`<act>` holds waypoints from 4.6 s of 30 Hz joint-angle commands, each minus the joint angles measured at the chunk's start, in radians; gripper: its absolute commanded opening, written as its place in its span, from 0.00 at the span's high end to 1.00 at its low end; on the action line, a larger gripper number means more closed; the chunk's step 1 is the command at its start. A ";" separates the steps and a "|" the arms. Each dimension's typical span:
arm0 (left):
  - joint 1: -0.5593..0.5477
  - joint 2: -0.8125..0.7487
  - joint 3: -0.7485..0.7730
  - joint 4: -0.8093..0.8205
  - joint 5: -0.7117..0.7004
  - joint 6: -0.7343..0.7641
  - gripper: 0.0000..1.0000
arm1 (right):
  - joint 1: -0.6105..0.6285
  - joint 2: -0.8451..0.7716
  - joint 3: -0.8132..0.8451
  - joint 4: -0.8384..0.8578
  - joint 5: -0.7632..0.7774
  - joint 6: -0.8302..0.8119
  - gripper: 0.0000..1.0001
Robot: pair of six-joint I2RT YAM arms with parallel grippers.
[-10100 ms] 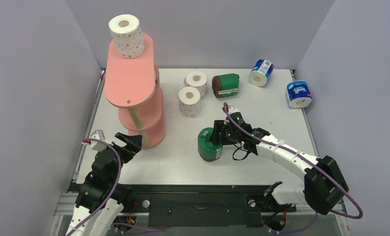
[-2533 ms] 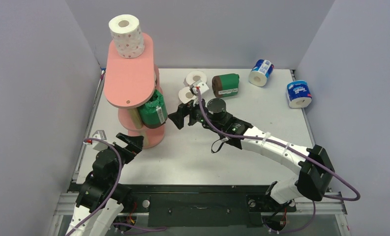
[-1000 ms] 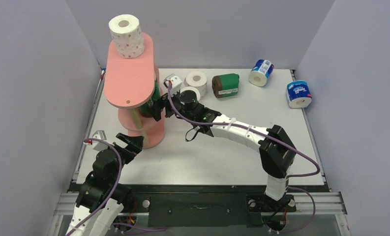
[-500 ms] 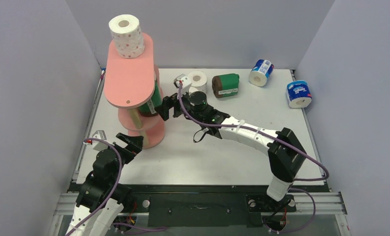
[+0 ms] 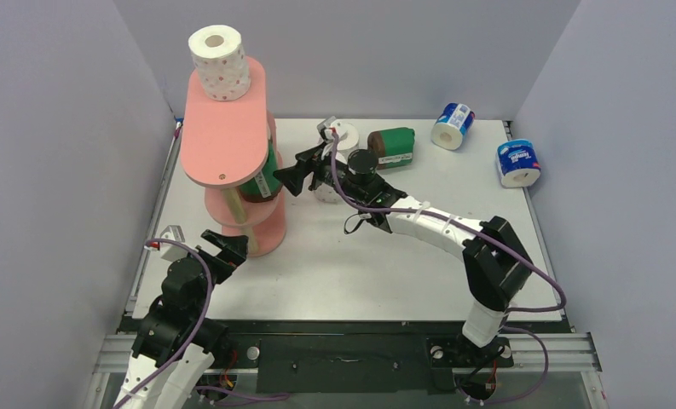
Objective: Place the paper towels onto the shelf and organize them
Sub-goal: Place the paper towel on the shelf.
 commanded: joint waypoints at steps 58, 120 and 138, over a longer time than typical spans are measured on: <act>-0.004 0.017 0.016 0.009 -0.029 0.016 0.04 | 0.059 0.361 0.355 0.111 0.115 0.002 0.19; -0.008 0.042 0.025 0.092 0.032 0.015 0.04 | -0.139 -0.364 -0.294 -0.143 0.294 0.298 0.09; -0.020 0.064 -0.024 0.121 0.072 -0.011 0.04 | -0.654 -0.101 -0.231 0.004 0.233 0.413 0.11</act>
